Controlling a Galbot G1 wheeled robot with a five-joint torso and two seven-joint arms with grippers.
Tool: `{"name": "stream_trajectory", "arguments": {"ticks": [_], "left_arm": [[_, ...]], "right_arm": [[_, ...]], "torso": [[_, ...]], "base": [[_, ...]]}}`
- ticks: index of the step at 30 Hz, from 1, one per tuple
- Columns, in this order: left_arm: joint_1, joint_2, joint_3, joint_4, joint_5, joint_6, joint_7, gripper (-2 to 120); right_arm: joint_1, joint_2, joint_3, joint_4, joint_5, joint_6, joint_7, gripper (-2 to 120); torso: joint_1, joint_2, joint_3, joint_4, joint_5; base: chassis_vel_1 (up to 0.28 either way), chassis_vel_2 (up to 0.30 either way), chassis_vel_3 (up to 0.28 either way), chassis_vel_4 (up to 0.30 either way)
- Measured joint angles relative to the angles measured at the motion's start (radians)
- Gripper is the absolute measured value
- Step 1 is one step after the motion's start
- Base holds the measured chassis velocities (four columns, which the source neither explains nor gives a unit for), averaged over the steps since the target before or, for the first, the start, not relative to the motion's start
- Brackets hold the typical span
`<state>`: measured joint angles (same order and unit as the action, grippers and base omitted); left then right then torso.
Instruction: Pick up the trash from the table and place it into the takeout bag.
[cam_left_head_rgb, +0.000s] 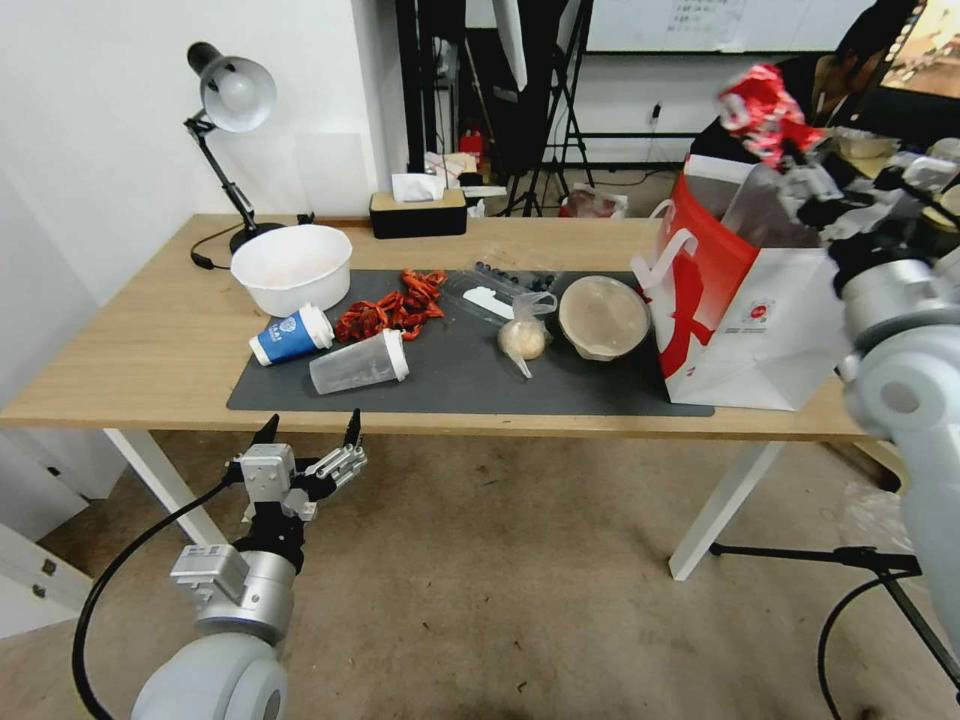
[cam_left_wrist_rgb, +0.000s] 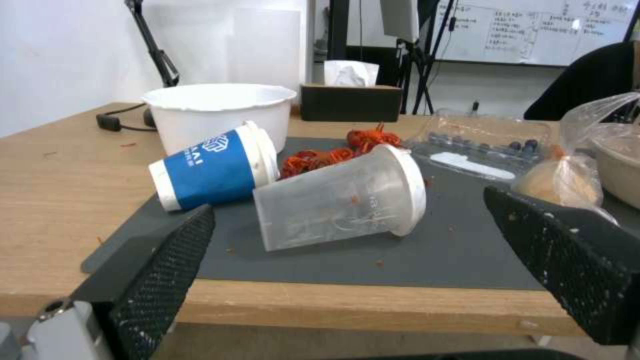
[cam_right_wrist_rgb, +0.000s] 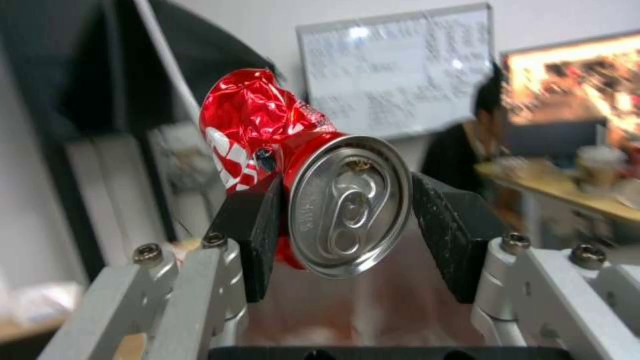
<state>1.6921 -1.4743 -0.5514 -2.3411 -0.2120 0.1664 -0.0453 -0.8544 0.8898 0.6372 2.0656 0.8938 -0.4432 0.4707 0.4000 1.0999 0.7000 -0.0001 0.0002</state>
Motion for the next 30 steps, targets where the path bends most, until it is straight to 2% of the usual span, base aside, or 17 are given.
{"name": "stream_trajectory", "arguments": {"ticks": [3,5,7,11,12,13,15,16,17,19,21,22,25,28,29,30], "left_arm": [[0.001,0.001,-0.002,-0.002,0.0,0.0,0.0,100],[0.002,0.003,-0.003,-0.003,0.001,0.0,0.0,100],[0.003,0.005,-0.005,-0.004,0.0,0.0,0.0,100],[0.003,0.006,-0.006,-0.004,0.0,0.0,0.0,100],[0.003,0.006,-0.006,-0.004,0.0,0.0,0.0,100],[0.003,0.006,-0.006,-0.004,0.0,0.0,0.0,100],[0.002,0.005,-0.006,-0.004,0.0,0.0,0.0,100],[0.001,0.005,-0.005,-0.004,0.0,0.0,0.0,100],[0.001,0.005,-0.005,-0.004,0.0,0.0,0.0,100],[0.0,0.006,-0.005,-0.003,0.0,0.0,0.0,100],[-0.001,0.007,-0.005,-0.002,0.0,0.0,0.0,100],[-0.001,0.007,-0.005,-0.002,0.0,0.0,0.0,100],[-0.001,0.008,-0.005,0.0,-0.001,0.0,0.0,100],[-0.003,0.008,-0.005,0.005,-0.002,-0.002,0.0,100],[-0.003,0.008,-0.005,0.005,-0.002,-0.002,0.0,100],[-0.003,0.008,-0.005,0.006,-0.002,-0.004,0.0,100]], "right_arm": [[-0.003,0.007,0.0,0.005,0.002,-0.058,0.032,58],[-0.005,0.009,-0.001,0.006,0.001,-0.065,0.034,61],[-0.006,0.012,-0.004,0.007,-0.008,-0.076,0.036,72],[-0.008,0.013,-0.005,0.01,-0.012,-0.081,0.035,84],[-0.01,0.013,-0.005,0.013,-0.005,-0.057,0.023,89],[-0.01,0.013,-0.005,0.013,-0.005,-0.057,0.023,89],[-0.028,0.013,0.003,0.031,0.055,0.048,-0.048,98],[-0.044,0.013,0.007,0.046,0.085,0.088,-0.093,100],[-0.044,0.013,0.007,0.046,0.085,0.088,-0.093,100],[-0.091,0.013,0.013,0.089,0.123,0.147,-0.187,100],[-0.155,0.019,0.004,0.133,0.107,0.187,-0.261,100],[-0.155,0.019,0.004,0.133,0.107,0.187,-0.261,100],[-0.228,0.032,-0.018,0.17,0.031,0.214,-0.317,100],[-0.348,0.066,-0.069,0.208,-0.155,0.248,-0.358,100],[-0.348,0.066,-0.069,0.208,-0.155,0.248,-0.358,100],[-0.395,0.084,-0.087,0.213,-0.229,0.266,-0.36,100]], "torso": [[0.0,0.0,0.0,0.0,-0.0002],[0.0,0.0,0.0,0.0001,-0.0001],[0.0,0.0,0.0,0.0001,-0.0002],[0.0,0.0,0.0,0.0,-0.0002],[0.0,0.0,0.0,0.0,-0.0002],[0.0,0.0,0.0,0.0,-0.0002],[0.0,0.0,0.0,0.0002,-0.0004],[0.0,0.0,0.0,0.0002,-0.0004],[0.0,0.0,0.0,0.0002,-0.0004],[0.0,0.0,0.0,0.0,-0.0005],[0.0,0.0,0.0,0.0001,-0.0005],[0.0,0.0,0.0,0.0001,-0.0005],[0.0,0.0,0.0,0.0002,-0.0003],[0.0,0.0,0.0,0.0,-0.0003],[0.0,0.0,0.0,0.0,-0.0003],[0.0,0.0,0.0,0.0,-0.0003]], "base": [[0.0,0.0,0.0,0.0],[0.0,0.0,0.0,0.0],[0.0,0.0,0.0,0.0],[0.0,0.0,0.0,0.0],[0.0,0.0,0.0,0.0],[0.0,0.0,0.0,0.0],[0.0,0.0,0.0,0.0],[0.0,0.0,0.0,0.0],[0.0,0.0,0.0,0.0],[0.0,0.0,0.0,0.0],[0.0,0.0,0.0,0.0],[0.0,0.0,0.0,0.0],[0.0,0.0,0.0,0.0],[0.0,0.0,0.0,0.0],[0.0,0.0,0.0,0.0],[0.0,0.0,0.0,0.0]]}}
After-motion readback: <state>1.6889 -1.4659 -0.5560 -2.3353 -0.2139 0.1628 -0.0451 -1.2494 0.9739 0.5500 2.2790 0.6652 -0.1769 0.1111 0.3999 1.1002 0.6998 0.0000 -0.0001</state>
